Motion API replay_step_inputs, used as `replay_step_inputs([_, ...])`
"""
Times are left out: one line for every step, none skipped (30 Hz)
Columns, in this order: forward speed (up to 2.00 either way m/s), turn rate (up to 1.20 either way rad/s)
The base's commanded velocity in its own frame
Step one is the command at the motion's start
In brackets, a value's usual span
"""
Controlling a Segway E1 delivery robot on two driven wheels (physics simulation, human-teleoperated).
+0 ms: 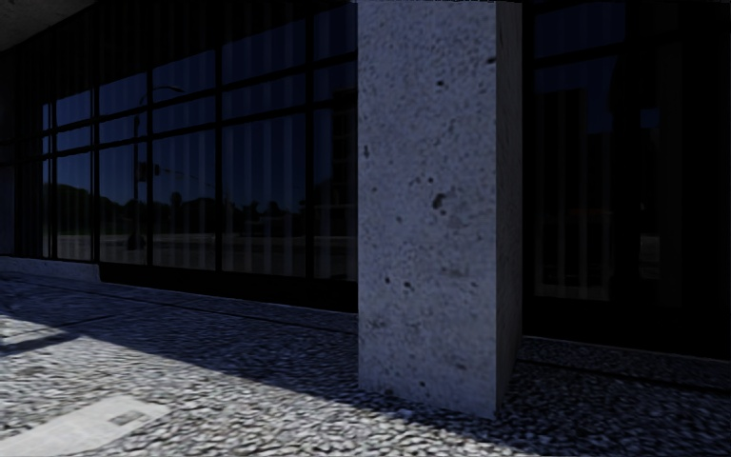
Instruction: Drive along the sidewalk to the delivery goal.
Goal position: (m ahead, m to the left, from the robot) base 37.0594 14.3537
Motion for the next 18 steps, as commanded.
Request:
replay_step_inputs([0.65,0.57])
replay_step_inputs([0.65,0.57])
replay_step_inputs([0.65,0.57])
replay_step_inputs([0.65,0.57])
replay_step_inputs([0.65,0.58])
replay_step_inputs([0.65,0.58])
replay_step_inputs([0.65,0.59])
replay_step_inputs([0.65,0.59])
replay_step_inputs([0.65,0.59])
replay_step_inputs([0.65,0.59])
replay_step_inputs([0.65,0.59])
replay_step_inputs([0.65,0.59])
replay_step_inputs([0.65,0.59])
replay_step_inputs([0.65,0.59])
replay_step_inputs([0.65,0.59])
replay_step_inputs([0.65,0.59])
replay_step_inputs([0.65,0.59])
replay_step_inputs([0.65,0.59])
